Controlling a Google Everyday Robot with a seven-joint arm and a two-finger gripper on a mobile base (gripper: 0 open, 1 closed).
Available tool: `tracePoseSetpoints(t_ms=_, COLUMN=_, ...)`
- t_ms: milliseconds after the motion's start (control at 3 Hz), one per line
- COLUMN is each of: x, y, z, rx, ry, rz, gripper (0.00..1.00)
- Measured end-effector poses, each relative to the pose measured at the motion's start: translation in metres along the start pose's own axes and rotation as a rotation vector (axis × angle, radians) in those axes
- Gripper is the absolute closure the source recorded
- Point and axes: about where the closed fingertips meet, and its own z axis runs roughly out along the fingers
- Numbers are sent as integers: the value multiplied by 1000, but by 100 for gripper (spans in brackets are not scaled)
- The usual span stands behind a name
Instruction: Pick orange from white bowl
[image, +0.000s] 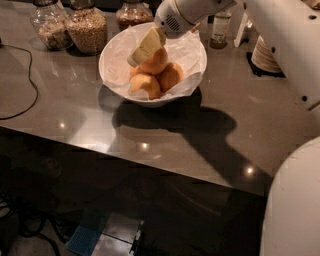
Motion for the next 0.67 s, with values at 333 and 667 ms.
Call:
tracePoseSetpoints(t_ms=333, x=6, y=-7, z=15, rx=-36, ry=-30, rz=30, gripper=0)
tracePoseSetpoints(t_ms=667, x=36, y=2, z=27, rx=-74, ry=-28, rz=85, gripper=0)
